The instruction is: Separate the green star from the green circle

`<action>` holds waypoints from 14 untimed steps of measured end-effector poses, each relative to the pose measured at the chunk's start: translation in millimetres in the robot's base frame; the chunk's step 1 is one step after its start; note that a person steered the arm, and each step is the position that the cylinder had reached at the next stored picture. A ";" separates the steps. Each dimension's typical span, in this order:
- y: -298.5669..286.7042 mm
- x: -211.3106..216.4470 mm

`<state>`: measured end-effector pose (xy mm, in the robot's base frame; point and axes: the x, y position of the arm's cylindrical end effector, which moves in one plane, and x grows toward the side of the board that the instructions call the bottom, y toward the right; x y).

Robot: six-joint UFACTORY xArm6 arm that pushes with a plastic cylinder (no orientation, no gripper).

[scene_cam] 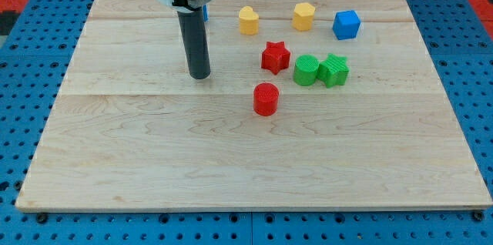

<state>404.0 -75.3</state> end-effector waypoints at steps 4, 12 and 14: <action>-4.2 33.4; 126.4 137.1; 222.2 113.1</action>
<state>517.1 146.9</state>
